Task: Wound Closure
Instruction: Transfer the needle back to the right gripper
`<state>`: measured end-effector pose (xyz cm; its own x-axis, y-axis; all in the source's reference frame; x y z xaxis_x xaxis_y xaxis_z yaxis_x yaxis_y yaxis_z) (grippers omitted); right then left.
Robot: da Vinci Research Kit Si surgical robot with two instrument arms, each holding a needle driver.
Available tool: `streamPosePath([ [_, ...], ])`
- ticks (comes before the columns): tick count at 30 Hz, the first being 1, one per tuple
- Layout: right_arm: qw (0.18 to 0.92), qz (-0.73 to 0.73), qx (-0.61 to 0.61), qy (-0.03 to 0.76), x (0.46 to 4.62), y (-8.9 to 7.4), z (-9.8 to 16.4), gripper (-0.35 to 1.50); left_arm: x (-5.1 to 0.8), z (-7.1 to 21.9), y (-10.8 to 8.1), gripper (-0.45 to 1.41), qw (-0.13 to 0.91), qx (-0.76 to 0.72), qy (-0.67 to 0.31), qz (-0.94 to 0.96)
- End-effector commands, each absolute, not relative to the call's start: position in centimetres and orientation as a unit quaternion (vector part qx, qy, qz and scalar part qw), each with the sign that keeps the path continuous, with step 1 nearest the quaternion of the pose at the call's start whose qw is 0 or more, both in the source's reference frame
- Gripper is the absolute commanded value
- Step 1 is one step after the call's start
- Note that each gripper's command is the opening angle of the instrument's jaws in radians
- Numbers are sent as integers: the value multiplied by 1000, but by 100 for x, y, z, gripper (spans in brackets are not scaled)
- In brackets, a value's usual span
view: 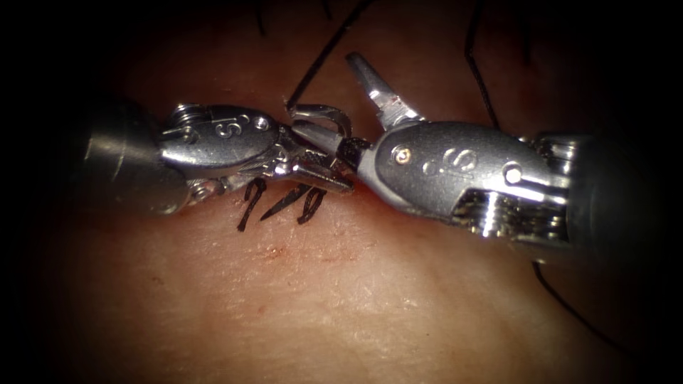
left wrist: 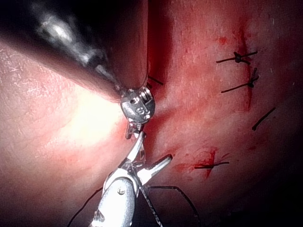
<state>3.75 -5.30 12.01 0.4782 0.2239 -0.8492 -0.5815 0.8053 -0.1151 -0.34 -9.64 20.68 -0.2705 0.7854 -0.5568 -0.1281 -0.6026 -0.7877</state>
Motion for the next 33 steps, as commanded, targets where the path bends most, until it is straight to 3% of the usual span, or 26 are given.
streamPosePath([
  [1,837,237,-199,451,381,-535,1205,89,-38,2073,-970,-23,313,-517,-319,731],
  [5,839,227,-206,449,379,-539,1204,56,-39,2073,-970,-24,313,-516,-319,731],
  [8,836,220,-217,453,376,-538,1201,9,-39,2073,-970,-26,313,-516,-319,731],
  [9,833,219,-221,457,372,-537,1198,-30,-39,2073,-970,-26,313,-516,-319,731],
  [10,832,220,-222,458,370,-537,1197,-35,-39,2073,-970,-26,313,-516,-319,731],
  [18,836,224,-229,446,349,-535,1193,-35,-39,2069,-970,-24,317,-515,-317,731],
  [20,835,220,-224,451,345,-533,1195,-35,-40,2066,-966,11,325,-514,-314,729],
  [21,834,217,-221,456,343,-532,1195,-35,-40,2064,-963,41,331,-513,-309,729],
  [22,834,217,-221,456,343,-532,1195,-35,-40,2064,-963,41,331,-513,-309,729],
  [23,833,213,-218,461,341,-530,1197,-35,-39,2063,-959,81,338,-514,-305,727],
  [24,829,207,-207,476,333,-524,1199,-35,-35,2060,-953,108,350,-513,-296,726],
  [29,824,188,-114,522,296,-502,1213,-35,-26,2055,-955,123,338,-513,-263,744],
  [33,827,154,-105,530,274,-486,1231,-35,-30,2053,-968,118,329,-515,-251,751],
])
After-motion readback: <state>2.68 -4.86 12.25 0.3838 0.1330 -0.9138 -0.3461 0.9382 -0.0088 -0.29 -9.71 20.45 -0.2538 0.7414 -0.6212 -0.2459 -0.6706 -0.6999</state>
